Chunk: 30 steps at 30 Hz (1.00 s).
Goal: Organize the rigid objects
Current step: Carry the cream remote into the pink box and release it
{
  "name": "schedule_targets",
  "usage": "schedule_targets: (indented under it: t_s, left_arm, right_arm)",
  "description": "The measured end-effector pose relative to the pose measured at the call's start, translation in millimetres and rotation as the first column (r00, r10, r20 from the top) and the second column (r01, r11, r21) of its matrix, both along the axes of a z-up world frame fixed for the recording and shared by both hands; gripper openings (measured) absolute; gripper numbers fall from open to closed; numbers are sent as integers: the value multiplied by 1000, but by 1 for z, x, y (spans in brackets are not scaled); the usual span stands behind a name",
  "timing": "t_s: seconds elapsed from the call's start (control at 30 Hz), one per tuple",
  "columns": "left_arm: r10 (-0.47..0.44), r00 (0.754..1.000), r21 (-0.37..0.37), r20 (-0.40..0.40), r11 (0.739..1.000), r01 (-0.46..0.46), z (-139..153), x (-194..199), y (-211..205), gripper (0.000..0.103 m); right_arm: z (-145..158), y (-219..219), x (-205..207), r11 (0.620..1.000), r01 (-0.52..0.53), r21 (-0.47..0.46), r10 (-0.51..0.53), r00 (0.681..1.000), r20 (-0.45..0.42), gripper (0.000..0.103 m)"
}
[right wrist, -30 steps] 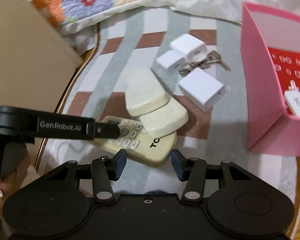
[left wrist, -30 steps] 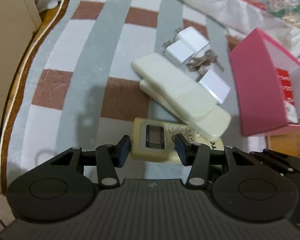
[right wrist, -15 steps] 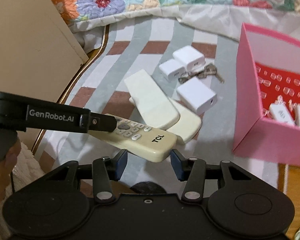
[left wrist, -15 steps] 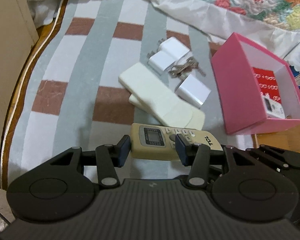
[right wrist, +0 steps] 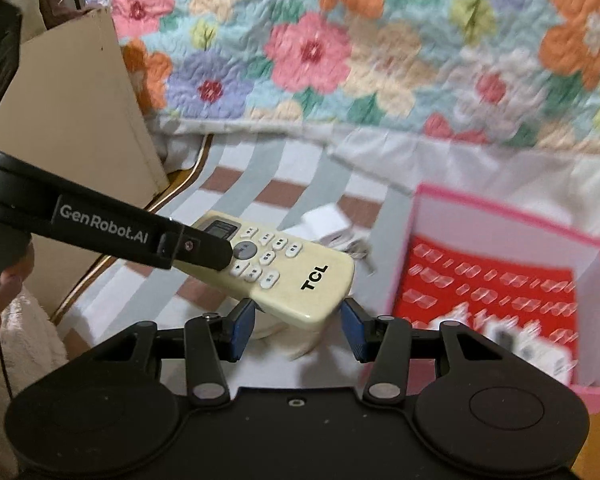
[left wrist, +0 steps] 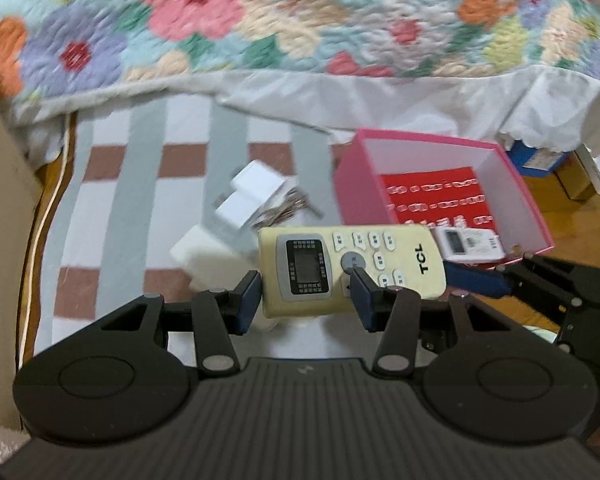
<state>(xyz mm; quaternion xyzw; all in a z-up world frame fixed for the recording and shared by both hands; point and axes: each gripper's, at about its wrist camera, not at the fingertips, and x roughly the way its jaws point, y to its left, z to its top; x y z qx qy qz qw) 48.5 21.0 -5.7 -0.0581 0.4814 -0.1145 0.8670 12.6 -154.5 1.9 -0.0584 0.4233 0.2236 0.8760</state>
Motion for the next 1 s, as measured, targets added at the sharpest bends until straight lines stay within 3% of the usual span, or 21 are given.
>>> schedule_targets:
  t_s: [0.3, 0.53, 0.77, 0.83, 0.9, 1.0]
  left_arm:
    - [-106, 994, 27, -7, 994, 106, 20, 23, -83, 47]
    - [-107, 991, -13, -76, 994, 107, 12, 63, -141, 47]
    - [-115, 982, -42, -151, 993, 109, -28, 114, -198, 46]
    - [-152, 976, -85, -153, 986, 141, -43, 128, -209, 46]
    - [-153, 970, -132, -186, 983, 130, -61, 141, -213, 47]
    - [-159, 970, -128, -184, 982, 137, -82, 151, -223, 47]
  right_arm:
    - [28, -67, 16, 998, 40, -52, -38, 999, 36, 54]
    - [30, -117, 46, 992, 7, -127, 3, 997, 79, 54]
    - [4, -163, 82, 987, 42, -156, -34, 998, 55, 52]
    - [-10, -177, 93, 981, 82, -175, -75, 996, 48, 52]
    - [-24, -192, 102, 982, 120, -146, -120, 993, 9, 49]
    - [-44, -204, 111, 979, 151, -135, -156, 987, -26, 42]
